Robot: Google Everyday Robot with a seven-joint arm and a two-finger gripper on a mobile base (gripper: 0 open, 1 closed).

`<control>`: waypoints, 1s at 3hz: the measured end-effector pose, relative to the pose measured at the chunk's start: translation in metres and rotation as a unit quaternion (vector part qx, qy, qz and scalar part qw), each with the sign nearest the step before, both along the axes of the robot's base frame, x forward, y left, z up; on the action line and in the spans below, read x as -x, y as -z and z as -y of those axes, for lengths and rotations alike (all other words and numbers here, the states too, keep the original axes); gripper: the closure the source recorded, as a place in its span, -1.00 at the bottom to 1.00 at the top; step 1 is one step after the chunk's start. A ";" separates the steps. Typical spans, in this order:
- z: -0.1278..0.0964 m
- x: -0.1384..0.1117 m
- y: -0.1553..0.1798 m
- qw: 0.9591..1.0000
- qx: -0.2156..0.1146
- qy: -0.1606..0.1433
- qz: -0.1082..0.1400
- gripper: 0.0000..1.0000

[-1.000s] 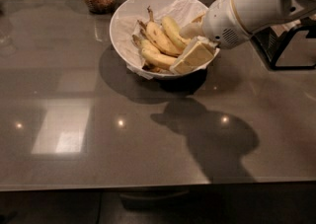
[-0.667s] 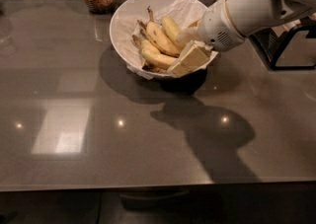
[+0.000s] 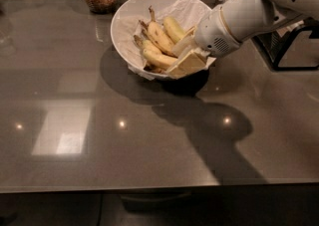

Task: Pick banana from white bowl

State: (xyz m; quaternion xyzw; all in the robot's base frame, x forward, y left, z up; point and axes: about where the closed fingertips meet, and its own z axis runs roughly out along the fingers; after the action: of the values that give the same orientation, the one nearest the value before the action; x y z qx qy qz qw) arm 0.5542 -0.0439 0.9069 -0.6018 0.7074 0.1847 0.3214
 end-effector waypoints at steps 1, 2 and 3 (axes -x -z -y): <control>-0.003 0.002 0.006 1.000 -0.001 -0.002 -0.009 0.20; -0.003 0.003 0.008 1.000 0.001 -0.003 -0.014 0.62; 0.003 0.006 0.005 1.000 0.007 -0.001 -0.017 0.99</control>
Offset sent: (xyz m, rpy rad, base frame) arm -0.0042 -0.0011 -0.0147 -0.0065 0.0569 -0.0009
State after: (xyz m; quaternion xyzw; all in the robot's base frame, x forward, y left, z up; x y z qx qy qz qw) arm 0.5484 -0.0465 0.9022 -0.6013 0.7138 0.1898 0.3047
